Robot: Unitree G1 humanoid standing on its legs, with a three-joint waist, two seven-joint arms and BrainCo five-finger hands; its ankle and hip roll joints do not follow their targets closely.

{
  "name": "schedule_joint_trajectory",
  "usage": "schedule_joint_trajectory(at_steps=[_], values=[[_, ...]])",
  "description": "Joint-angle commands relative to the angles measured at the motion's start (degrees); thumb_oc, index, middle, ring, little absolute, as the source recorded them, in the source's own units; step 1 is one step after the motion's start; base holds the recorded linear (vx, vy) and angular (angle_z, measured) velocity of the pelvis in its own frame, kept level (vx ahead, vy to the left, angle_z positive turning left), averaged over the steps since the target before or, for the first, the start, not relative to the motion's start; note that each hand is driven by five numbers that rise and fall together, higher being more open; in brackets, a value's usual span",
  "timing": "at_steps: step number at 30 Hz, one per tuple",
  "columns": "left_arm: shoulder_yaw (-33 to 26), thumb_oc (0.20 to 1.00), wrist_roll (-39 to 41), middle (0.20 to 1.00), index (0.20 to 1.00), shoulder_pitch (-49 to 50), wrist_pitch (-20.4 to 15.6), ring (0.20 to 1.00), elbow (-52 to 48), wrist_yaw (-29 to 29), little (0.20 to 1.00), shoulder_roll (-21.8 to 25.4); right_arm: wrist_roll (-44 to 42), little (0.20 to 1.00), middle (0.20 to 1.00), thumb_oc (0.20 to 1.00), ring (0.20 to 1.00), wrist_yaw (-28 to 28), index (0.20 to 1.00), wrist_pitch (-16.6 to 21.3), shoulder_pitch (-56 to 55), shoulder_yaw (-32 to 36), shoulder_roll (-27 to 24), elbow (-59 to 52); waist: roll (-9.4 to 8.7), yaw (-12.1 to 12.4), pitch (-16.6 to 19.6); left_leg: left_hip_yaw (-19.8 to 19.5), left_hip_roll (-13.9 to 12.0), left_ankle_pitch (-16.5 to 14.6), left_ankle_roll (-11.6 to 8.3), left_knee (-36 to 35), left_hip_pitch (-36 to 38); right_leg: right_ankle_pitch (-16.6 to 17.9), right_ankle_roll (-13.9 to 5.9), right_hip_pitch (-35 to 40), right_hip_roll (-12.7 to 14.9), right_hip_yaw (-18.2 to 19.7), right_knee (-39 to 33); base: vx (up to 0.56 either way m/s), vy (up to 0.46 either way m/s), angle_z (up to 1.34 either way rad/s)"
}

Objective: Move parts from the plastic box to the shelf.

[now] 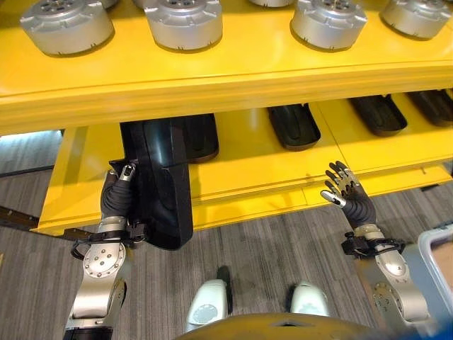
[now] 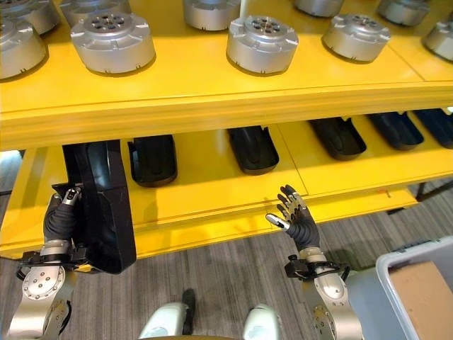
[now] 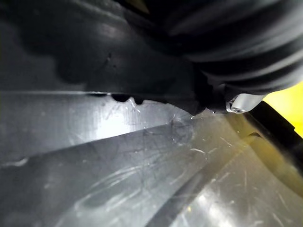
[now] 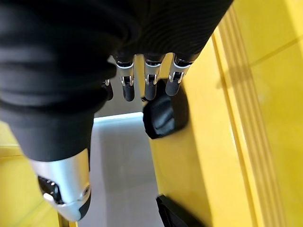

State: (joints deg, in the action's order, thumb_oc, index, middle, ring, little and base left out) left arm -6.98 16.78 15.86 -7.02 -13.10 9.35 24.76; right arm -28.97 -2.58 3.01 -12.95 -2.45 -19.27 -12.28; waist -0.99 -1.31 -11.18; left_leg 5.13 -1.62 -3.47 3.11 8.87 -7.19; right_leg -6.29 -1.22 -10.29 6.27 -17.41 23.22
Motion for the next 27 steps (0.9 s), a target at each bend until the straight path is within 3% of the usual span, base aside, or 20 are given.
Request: schedule_joint_trajectory(at_steps=[1,2,3,8,12,13,14,17,20,22,23,25,27], values=[[-1.7,0.200,0.4,0.200,0.200,-0.4,-4.0,0.200,-6.8,-1.2,0.200,-0.7,-1.0,1.000,1.000,1.000,1.000,-1.3,1.000,3.0,3.6,0.6,-2.5,-0.4,-0.33,-0.7,-0.5,-0.3,0.8,-2.1,-1.29,-4.7,6.3,-2.6,-1.42,6.3,-1.3,2.6,-10.9,0.03,-0.115,-0.35],[-1.6,0.200,0.2,0.200,0.200,-0.1,-4.3,0.200,-6.6,-1.6,0.200,-0.9,-1.0,1.000,1.000,1.000,1.000,-1.3,1.000,3.0,3.9,0.2,-2.6,-0.4,-0.43,-0.9,-0.2,-0.5,0.8,-2.1,-1.63,-4.0,5.7,-2.6,-1.47,6.6,-2.9,6.1,-13.0,0.04,-0.109,-0.32],[-1.5,0.200,0.9,0.200,0.200,0.3,-4.6,0.200,-6.5,-1.6,0.200,-1.4,-1.0,1.000,1.000,1.000,1.000,-1.4,1.000,2.9,3.9,0.0,-2.9,-0.3,-0.49,-0.7,-0.1,-0.4,0.9,-2.1,-1.86,-3.6,5.5,-2.0,-1.31,7.1,-3.6,7.4,-14.3,0.02,-0.066,-0.19],[-1.0,0.200,2.2,0.200,0.200,1.3,-4.4,0.200,-6.0,-2.4,0.200,-2.8,-1.6,1.000,1.000,1.000,1.000,-1.2,1.000,2.8,2.0,1.7,-3.8,-0.8,-0.52,-0.2,0.1,1.0,0.8,-2.6,-3.67,0.5,4.2,-1.1,-0.67,10.5,-2.6,4.0,-18.3,0.02,-0.064,0.20],[-1.0,0.200,2.4,0.200,0.200,0.4,-4.6,0.200,-5.8,-1.3,0.200,-2.3,-1.9,1.000,1.000,1.000,1.000,-0.3,1.000,2.9,2.3,1.9,-4.5,-0.5,-1.38,-0.4,-1.2,-1.8,-5.0,-2.8,-5.64,4.6,3.5,-2.1,-0.59,10.6,-0.1,4.1,-16.7,-0.03,0.060,0.22],[-1.0,0.200,2.5,0.200,0.200,0.4,-4.6,0.200,-6.0,-1.0,0.200,-2.4,-2.1,1.000,1.000,1.000,1.000,-0.3,1.000,2.8,2.2,1.9,-4.5,-0.3,-1.43,-0.7,-0.9,-2.3,-7.3,-1.7,-5.86,3.6,3.9,-2.3,-0.92,10.1,0.6,4.1,-16.5,-0.03,0.172,-0.06],[-1.1,0.200,2.6,0.200,0.200,0.3,-4.6,0.200,-6.4,-0.4,0.200,-2.4,-2.0,1.000,1.000,1.000,1.000,0.1,1.000,2.8,2.3,1.8,-4.6,-0.1,-1.23,-1.1,-0.5,-4.0,-11.7,2.1,-6.87,0.9,4.3,-2.9,-1.43,8.9,1.6,4.4,-14.8,0.00,0.191,-0.06],[-1.1,0.200,3.5,0.200,0.200,0.0,-4.3,0.200,-7.0,0.5,0.200,-2.5,-2.4,1.000,1.000,1.000,1.000,1.3,1.000,3.0,2.8,2.0,-5.2,0.7,0.23,-1.5,-0.3,-7.4,-19.1,11.0,-8.34,-4.7,4.1,-4.2,-2.84,5.4,4.4,5.6,-9.2,0.00,0.307,0.13],[-0.3,0.200,4.2,0.200,0.200,-0.9,-4.4,0.200,-7.1,0.2,0.200,-2.8,-2.0,1.000,1.000,1.000,1.000,2.7,1.000,3.8,3.3,3.0,-5.7,0.7,2.10,-2.5,-0.5,-5.0,-23.1,17.4,-10.99,-9.6,4.4,-6.2,-3.95,2.5,7.4,5.5,-2.7,-0.02,0.346,0.12],[0.7,0.200,4.4,0.200,0.200,-1.5,-4.6,0.200,-6.6,-0.8,0.200,-3.1,-1.9,1.000,1.000,1.000,1.000,3.1,1.000,4.1,3.2,3.9,-5.2,0.2,3.41,-2.9,0.1,-2.9,-23.1,15.3,-12.40,-11.6,5.7,-6.5,-4.88,2.0,8.7,5.8,-1.0,0.06,0.324,0.24],[1.1,0.200,4.4,0.200,0.200,-1.9,-4.7,0.200,-6.5,-1.0,0.200,-2.7,-1.5,1.000,1.000,1.000,1.000,3.4,1.000,4.2,3.2,4.1,-5.0,0.1,3.98,-2.6,0.2,-3.4,-23.1,16.0,-13.41,-11.7,5.5,-6.2,-5.27,2.0,9.2,6.2,-1.0,0.10,0.352,0.27],[1.3,0.200,4.3,0.200,0.200,-2.2,-4.8,0.200,-6.1,-1.4,0.200,-2.1,-1.1,1.000,1.000,1.000,1.000,3.4,1.000,4.4,3.1,4.6,-4.3,-0.1,4.31,-2.4,0.2,-4.9,-20.7,11.1,-12.59,-10.4,5.8,-5.1,-6.18,3.3,11.1,6.8,-2.2,0.09,0.310,0.22],[1.4,0.200,4.2,0.200,0.200,-2.5,-4.9,0.200,-6.0,-1.7,0.200,-1.0,-0.7,1.000,1.000,1.000,1.000,3.6,1.000,4.3,2.7,5.2,-3.4,-0.1,4.08,-2.5,0.5,-5.3,-18.9,8.5,-12.23,-8.7,4.6,-3.1,-6.88,5.3,12.1,6.4,-5.0,0.11,0.249,0.34]])
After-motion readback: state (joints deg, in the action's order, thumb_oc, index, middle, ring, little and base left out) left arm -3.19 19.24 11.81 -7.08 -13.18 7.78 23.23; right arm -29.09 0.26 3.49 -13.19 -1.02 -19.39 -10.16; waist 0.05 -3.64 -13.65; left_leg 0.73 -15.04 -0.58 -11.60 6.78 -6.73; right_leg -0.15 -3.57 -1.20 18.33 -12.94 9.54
